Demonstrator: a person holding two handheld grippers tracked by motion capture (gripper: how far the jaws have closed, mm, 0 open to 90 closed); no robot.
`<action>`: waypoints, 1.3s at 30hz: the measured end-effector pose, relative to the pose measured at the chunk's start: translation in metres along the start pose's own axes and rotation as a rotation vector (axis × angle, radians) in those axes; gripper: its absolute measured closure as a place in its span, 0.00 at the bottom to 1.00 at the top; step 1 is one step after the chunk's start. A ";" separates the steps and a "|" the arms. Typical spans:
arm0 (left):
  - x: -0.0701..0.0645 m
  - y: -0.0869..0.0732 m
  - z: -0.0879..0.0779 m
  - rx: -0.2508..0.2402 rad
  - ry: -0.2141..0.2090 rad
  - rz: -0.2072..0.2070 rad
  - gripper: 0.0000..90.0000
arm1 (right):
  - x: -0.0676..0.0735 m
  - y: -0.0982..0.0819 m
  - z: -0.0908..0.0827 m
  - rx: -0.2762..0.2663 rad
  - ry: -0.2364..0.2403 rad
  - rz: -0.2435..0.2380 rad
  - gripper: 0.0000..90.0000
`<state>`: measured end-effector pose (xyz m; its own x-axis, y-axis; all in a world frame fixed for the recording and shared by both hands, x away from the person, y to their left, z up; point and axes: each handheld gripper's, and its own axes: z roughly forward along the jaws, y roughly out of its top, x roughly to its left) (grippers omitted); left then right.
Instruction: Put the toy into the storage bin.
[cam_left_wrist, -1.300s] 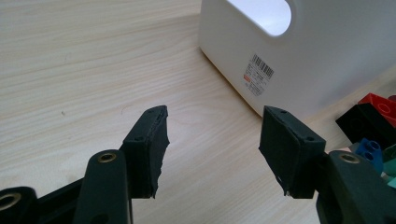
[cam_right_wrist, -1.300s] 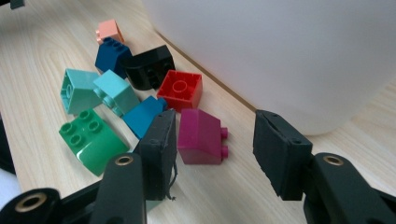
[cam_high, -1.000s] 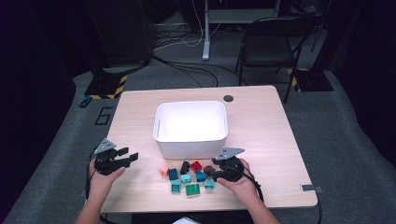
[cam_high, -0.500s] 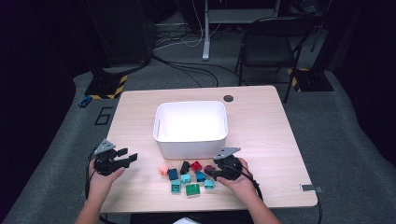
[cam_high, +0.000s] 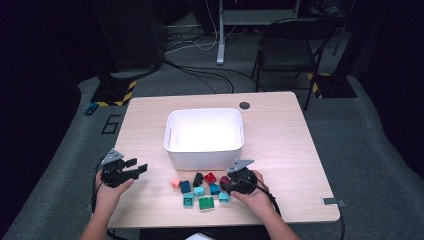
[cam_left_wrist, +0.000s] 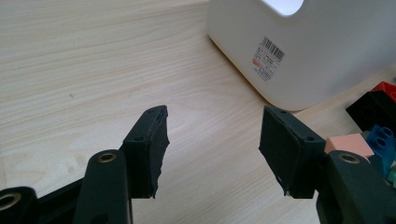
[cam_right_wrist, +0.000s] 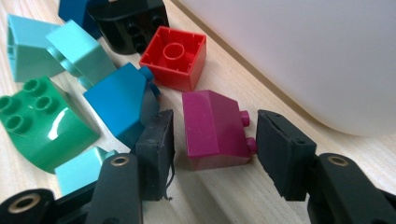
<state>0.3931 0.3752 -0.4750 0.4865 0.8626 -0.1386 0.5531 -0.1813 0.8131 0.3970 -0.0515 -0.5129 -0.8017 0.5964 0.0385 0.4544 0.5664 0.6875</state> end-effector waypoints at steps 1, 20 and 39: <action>0.000 0.000 0.000 0.000 0.000 -0.001 0.46 | 0.000 0.000 0.001 0.004 -0.003 -0.006 0.53; 0.002 -0.002 0.001 -0.006 0.002 -0.010 0.46 | -0.001 0.004 -0.014 -0.016 0.004 0.001 0.63; 0.004 -0.001 0.009 0.011 -0.015 -0.017 0.46 | 0.004 0.019 -0.070 -0.009 0.078 0.007 0.63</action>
<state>0.4003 0.3742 -0.4818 0.4867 0.8586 -0.1609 0.5687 -0.1717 0.8044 0.3750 -0.0777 -0.4490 -0.8263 0.5544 0.0991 0.4569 0.5571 0.6934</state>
